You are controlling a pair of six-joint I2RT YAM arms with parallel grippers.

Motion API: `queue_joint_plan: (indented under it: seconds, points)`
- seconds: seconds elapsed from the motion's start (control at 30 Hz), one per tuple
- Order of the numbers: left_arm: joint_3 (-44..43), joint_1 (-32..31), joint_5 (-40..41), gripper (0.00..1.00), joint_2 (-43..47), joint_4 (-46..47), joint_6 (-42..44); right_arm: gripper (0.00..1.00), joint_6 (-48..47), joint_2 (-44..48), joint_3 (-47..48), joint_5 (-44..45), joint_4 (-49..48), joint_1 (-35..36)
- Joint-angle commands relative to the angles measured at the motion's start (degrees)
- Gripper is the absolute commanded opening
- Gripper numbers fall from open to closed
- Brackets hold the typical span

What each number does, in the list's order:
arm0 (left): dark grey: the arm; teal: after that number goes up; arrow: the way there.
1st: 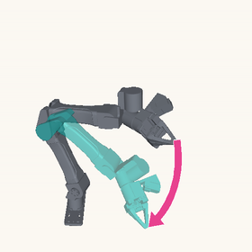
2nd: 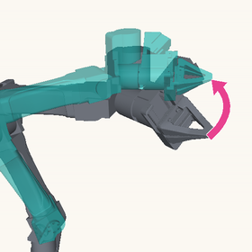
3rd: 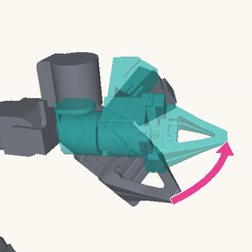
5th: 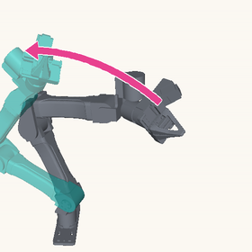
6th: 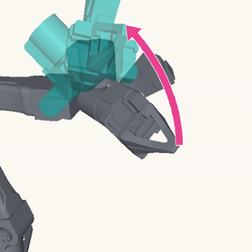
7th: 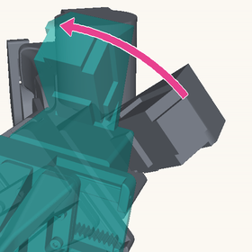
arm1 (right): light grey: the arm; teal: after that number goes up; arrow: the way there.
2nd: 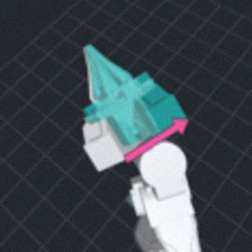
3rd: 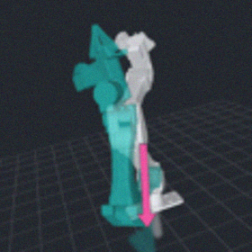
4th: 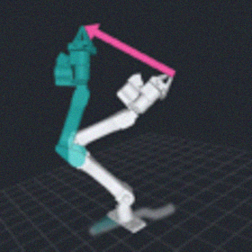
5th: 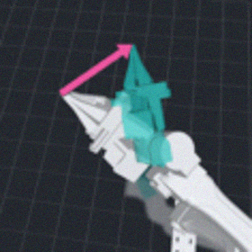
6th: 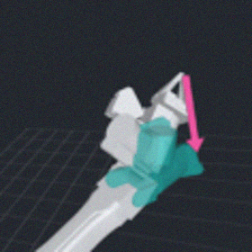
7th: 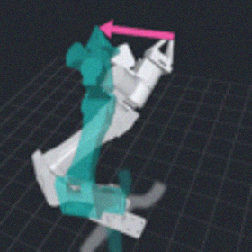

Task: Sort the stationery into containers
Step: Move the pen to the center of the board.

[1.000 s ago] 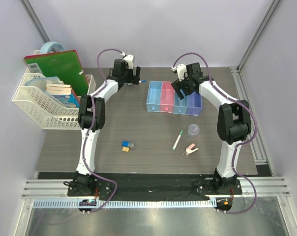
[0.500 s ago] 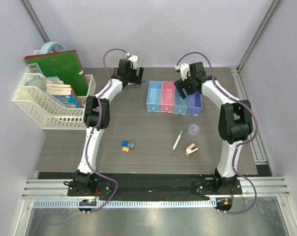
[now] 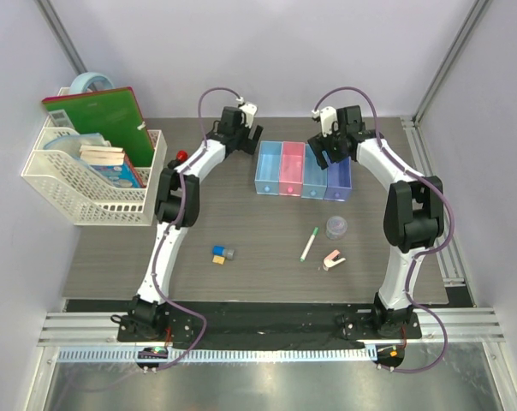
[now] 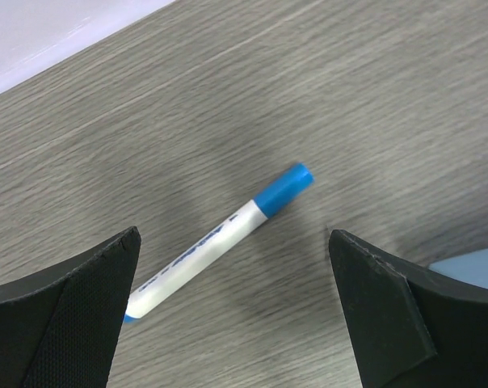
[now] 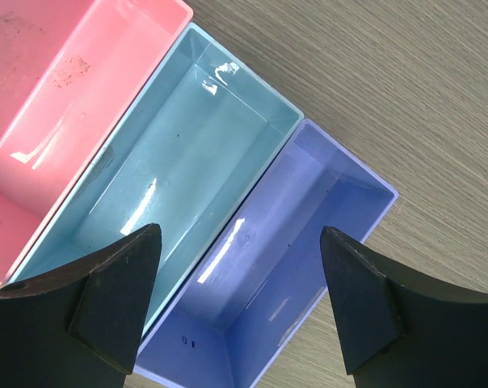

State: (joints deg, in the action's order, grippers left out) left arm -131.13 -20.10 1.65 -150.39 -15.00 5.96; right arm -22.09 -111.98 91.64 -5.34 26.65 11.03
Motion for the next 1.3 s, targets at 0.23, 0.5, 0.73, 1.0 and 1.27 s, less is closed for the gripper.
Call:
queue_joint_plan:
  seconds: [0.23, 0.5, 0.73, 1.0, 1.27]
  points:
    - [-2.8, 0.8, -6.8, 1.0, 0.2, -0.7, 1.1, 0.85, 1.6, 4.8, 0.9, -0.2, -0.2, -0.4]
    - [-6.2, 2.2, -13.3, 1.0, -1.1, -5.5, -0.1, 0.84, 1.6, 5.0, 1.2, 0.7, -0.3, -0.8]
    - [-6.9, 2.9, -16.0, 1.0, -1.3, -7.4, 0.0, 0.84, 2.0, 5.4, 1.2, 0.9, -0.3, -1.0]
    - [-10.8, 3.9, -18.6, 1.0, -3.2, -10.6, -2.3, 0.84, 2.1, 5.6, 1.7, 1.7, -0.1, -1.1]
    - [-10.4, 4.4, -16.0, 1.0, -3.0, -11.3, -5.7, 0.84, 2.5, 5.9, 2.6, 1.7, 0.7, -1.0]
